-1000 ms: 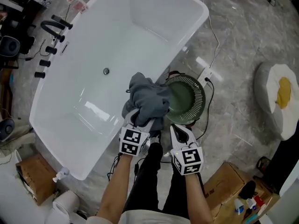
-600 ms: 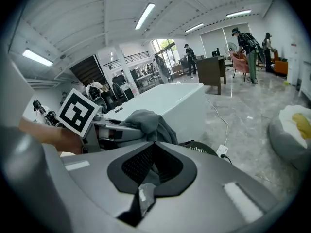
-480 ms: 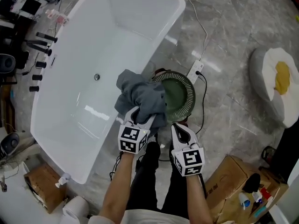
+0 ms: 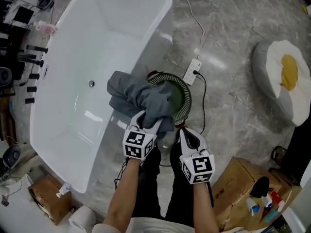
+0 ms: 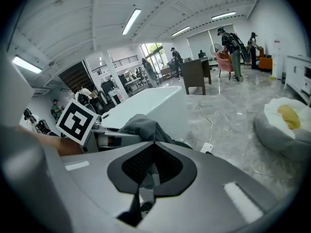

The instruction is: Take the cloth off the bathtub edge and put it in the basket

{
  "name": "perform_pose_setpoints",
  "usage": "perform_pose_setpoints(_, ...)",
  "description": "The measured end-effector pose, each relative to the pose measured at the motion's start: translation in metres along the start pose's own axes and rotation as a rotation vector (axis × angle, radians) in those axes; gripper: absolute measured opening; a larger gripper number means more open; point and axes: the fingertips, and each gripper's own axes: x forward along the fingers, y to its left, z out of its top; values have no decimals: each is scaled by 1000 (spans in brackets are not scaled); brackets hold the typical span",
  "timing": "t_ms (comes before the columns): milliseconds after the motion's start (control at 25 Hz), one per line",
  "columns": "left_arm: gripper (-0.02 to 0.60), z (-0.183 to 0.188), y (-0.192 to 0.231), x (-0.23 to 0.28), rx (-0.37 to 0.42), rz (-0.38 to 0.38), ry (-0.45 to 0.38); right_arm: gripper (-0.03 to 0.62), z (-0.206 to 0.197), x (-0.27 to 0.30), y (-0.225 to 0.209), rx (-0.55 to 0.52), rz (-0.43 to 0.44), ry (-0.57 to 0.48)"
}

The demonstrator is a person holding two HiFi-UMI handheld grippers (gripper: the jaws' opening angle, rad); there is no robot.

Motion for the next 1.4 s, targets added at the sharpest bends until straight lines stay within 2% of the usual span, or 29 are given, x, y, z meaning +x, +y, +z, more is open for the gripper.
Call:
perform_pose_setpoints(280,275,2,-26,23,-8,-37,17,2,5,-5,-26,19,-23,-10)
perform_pose_setpoints(760,275,-2,-69,51,-30,-113,39,2,1,-12,-46,42,-47,-9)
perform_pose_setpoints(1000,275,-16,-56,59,-96,-94,55,2,-4,-12,-53,48,-57,3)
perform_pose_setpoints(1400,276,-43,-19,87,-118,-55,125,2,-16,1,-60,46,-44,39)
